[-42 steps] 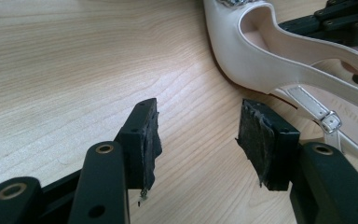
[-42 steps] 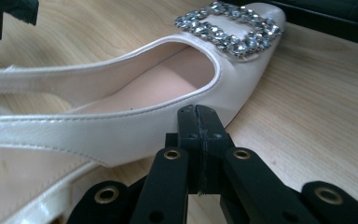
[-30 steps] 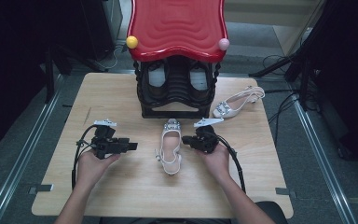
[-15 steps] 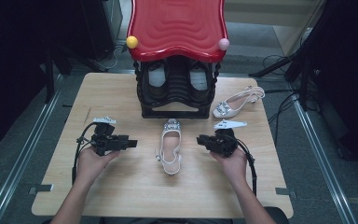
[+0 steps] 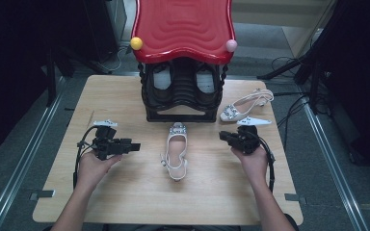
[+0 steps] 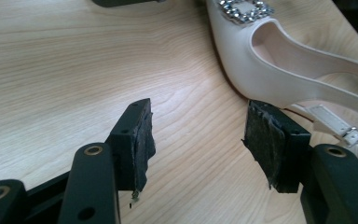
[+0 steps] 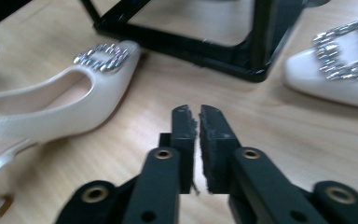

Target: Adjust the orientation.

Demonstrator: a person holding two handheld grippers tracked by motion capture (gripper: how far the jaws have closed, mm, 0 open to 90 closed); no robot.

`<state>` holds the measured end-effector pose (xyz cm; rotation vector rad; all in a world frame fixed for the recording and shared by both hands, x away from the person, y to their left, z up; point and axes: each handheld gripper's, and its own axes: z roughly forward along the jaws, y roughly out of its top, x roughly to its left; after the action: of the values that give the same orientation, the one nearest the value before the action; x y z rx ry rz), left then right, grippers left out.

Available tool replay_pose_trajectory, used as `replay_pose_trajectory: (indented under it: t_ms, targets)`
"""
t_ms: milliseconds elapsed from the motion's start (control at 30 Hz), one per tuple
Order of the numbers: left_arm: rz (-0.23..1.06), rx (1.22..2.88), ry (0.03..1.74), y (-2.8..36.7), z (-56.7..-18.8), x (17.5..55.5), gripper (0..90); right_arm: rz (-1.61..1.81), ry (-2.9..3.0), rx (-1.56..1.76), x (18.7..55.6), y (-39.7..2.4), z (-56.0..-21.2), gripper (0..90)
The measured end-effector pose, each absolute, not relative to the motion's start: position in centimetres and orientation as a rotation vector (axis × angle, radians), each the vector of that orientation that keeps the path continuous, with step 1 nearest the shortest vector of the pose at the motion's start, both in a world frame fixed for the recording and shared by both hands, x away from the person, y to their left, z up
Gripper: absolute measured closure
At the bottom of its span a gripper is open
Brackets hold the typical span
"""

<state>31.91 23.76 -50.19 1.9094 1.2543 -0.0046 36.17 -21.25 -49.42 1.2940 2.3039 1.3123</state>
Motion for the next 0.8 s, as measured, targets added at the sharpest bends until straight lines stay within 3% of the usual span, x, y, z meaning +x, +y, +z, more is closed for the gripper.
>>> replay_pose_trajectory:
  t_ms: [533, 800]
  targets:
    - [0.031, 1.93, 1.218, 23.1, -50.1, 31.7, 41.9, 1.211, 2.17, 1.475, 42.8, -24.1, -51.4, 90.0]
    - [0.04, 1.945, 1.212, 23.0, -50.2, 31.6, 42.0, 1.186, 2.147, 1.523, 43.9, -25.3, -52.0, 90.0]
